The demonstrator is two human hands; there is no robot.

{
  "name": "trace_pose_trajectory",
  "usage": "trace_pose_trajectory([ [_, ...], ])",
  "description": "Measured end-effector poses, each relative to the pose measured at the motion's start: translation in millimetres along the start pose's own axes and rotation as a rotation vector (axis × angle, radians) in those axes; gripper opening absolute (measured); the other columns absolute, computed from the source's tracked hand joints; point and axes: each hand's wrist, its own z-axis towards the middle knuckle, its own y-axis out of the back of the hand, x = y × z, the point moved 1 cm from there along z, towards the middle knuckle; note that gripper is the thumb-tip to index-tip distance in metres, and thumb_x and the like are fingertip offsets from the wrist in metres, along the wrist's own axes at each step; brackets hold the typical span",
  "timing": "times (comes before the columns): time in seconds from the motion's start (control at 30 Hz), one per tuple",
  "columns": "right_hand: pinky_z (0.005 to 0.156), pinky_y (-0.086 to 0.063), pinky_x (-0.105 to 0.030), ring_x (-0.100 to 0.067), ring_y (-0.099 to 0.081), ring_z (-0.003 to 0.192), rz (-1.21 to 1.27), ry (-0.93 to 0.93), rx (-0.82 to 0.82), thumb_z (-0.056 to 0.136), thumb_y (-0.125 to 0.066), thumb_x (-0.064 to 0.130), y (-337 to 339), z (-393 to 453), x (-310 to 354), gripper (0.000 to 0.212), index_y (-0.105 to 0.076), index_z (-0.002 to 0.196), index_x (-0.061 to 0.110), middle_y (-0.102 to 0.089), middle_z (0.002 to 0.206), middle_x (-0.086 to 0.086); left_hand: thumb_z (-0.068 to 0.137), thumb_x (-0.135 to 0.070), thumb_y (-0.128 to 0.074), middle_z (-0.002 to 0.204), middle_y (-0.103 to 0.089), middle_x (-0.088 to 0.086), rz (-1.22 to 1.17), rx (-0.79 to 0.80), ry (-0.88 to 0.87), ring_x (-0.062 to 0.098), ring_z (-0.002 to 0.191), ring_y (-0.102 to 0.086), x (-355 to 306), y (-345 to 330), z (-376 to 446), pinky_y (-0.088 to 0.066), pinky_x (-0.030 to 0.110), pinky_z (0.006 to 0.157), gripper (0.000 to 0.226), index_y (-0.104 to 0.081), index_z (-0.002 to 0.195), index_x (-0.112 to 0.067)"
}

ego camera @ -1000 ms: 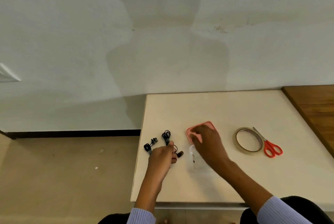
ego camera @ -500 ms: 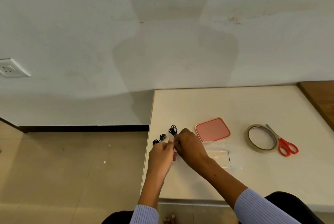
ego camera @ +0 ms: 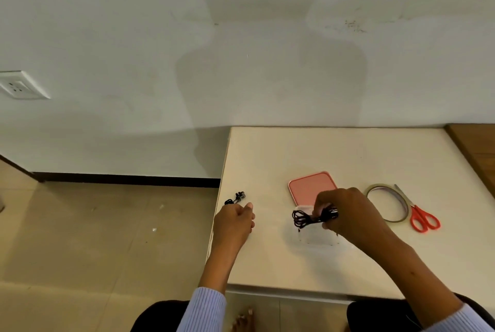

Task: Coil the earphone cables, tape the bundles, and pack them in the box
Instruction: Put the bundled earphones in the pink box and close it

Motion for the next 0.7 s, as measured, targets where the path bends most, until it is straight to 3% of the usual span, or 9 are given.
trace_pose_trajectory([
  [0.13,0.077,-0.052,-0.024,-0.005,-0.064,0.085,-0.022,0.019,0.080,0.070,-0.080,0.015,-6.9,-3.2,-5.0,0.019,-0.071,0.083,0.025,-0.069,0.088,0.013,0.094,-0.021,-0.054,0.060,-0.060,0.001,0.091,-0.050,-0.034,0.013,0.056,-0.056,5.9,2.6,3.4,-0.045,0.022,0.060,0.030,-0.063,0.069,-0.008],
  [0.3,0.073,-0.053,-0.021,-0.003,-0.066,0.077,-0.043,0.015,0.084,0.077,-0.074,0.018,-12.3,-7.6,-13.7,0.010,-0.074,0.084,0.026,-0.072,0.085,0.013,0.093,-0.019,-0.056,0.061,-0.053,-0.007,0.252,-0.145,-0.101,0.002,0.057,-0.049,8.7,3.3,3.2,-0.033,0.010,0.051,0.030,-0.052,0.064,-0.016],
  [0.4,0.067,-0.049,-0.015,-0.002,-0.065,0.077,0.003,0.010,0.012,0.080,-0.071,0.023,-13.9,-9.9,-17.3,0.008,-0.073,0.086,0.028,-0.071,0.084,0.014,0.092,-0.026,-0.059,0.078,-0.060,0.002,0.361,-0.233,-0.119,0.015,0.077,-0.058,14.7,-0.1,10.8,-0.041,0.019,0.062,0.021,-0.058,0.079,-0.010],
  [0.5,0.064,-0.047,-0.012,-0.001,-0.066,0.073,0.062,-0.002,-0.049,0.082,-0.071,0.027,-18.2,-12.5,-20.2,0.009,-0.072,0.090,0.028,-0.071,0.084,0.014,0.090,-0.031,-0.060,0.100,-0.060,0.011,0.457,-0.261,-0.092,0.025,0.096,-0.056,19.6,-6.6,18.7,-0.043,0.029,0.074,0.027,-0.058,0.096,-0.005],
  [0.63,0.072,-0.055,-0.021,-0.001,-0.067,0.074,0.101,0.004,-0.081,0.082,-0.070,0.026,-22.9,-13.8,-22.1,0.009,-0.073,0.090,0.027,-0.073,0.086,0.013,0.090,-0.022,-0.060,0.107,-0.056,0.015,0.510,-0.253,-0.097,0.028,0.099,-0.055,18.2,-14.6,22.6,-0.045,0.032,0.078,0.027,-0.055,0.105,-0.001],
  [0.7,0.073,-0.054,-0.019,-0.001,-0.066,0.075,0.088,0.008,-0.069,0.083,-0.069,0.028,-23.8,-12.8,-23.8,0.009,-0.073,0.092,0.027,-0.073,0.088,0.013,0.089,-0.013,-0.059,0.105,-0.057,0.016,0.514,-0.249,-0.117,0.028,0.096,-0.056,15.9,-16.5,23.3,-0.044,0.030,0.071,0.022,-0.054,0.106,0.001],
])
